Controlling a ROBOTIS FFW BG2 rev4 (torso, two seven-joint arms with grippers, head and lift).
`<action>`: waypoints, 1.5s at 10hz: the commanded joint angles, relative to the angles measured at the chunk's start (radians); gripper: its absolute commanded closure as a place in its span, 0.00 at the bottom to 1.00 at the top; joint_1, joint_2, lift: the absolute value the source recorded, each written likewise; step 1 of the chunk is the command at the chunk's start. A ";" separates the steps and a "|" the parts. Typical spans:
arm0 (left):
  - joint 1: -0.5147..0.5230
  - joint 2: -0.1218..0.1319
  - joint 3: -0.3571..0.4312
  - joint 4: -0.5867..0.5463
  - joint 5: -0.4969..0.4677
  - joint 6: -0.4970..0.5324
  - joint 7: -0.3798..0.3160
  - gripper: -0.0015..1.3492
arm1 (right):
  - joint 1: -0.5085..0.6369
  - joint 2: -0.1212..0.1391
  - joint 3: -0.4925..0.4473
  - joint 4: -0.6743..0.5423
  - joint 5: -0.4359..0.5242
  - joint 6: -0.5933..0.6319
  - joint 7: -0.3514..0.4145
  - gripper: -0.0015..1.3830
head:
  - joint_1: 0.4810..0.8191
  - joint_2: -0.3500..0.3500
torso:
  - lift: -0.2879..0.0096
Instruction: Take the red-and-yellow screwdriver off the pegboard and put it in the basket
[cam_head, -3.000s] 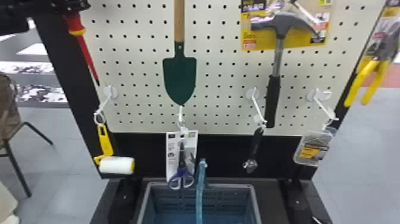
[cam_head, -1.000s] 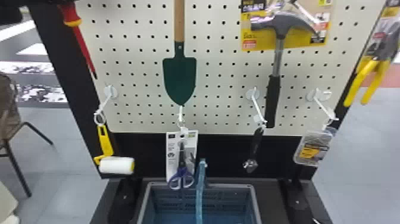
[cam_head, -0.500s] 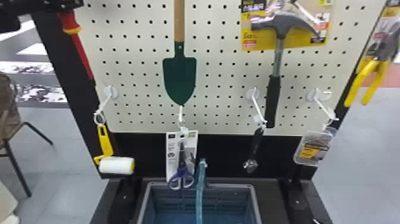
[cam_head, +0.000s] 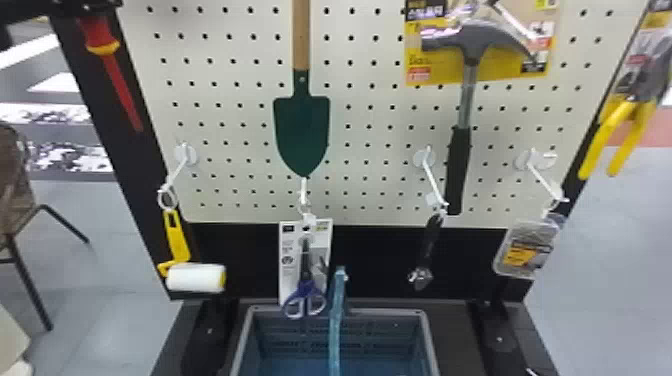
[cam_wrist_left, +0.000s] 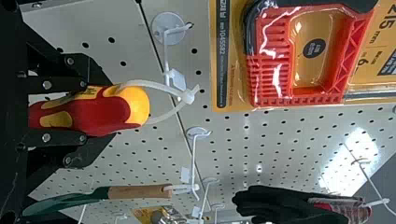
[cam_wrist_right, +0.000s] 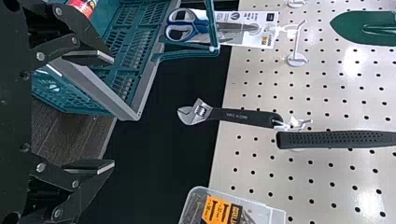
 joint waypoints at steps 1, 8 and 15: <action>0.028 -0.003 0.022 -0.013 0.003 0.000 0.002 0.88 | -0.001 0.001 0.000 0.000 0.000 0.000 0.000 0.35 | 0.20 0.50 | 0.63; 0.318 -0.104 0.222 -0.128 0.047 -0.017 0.057 0.88 | 0.001 0.001 0.000 -0.007 0.003 0.008 0.000 0.35 | 0.20 0.50 | 0.63; 0.550 -0.354 0.343 -0.305 0.018 -0.040 0.148 0.88 | -0.005 0.001 0.011 -0.002 0.005 0.014 0.000 0.35 | 0.20 0.50 | 0.63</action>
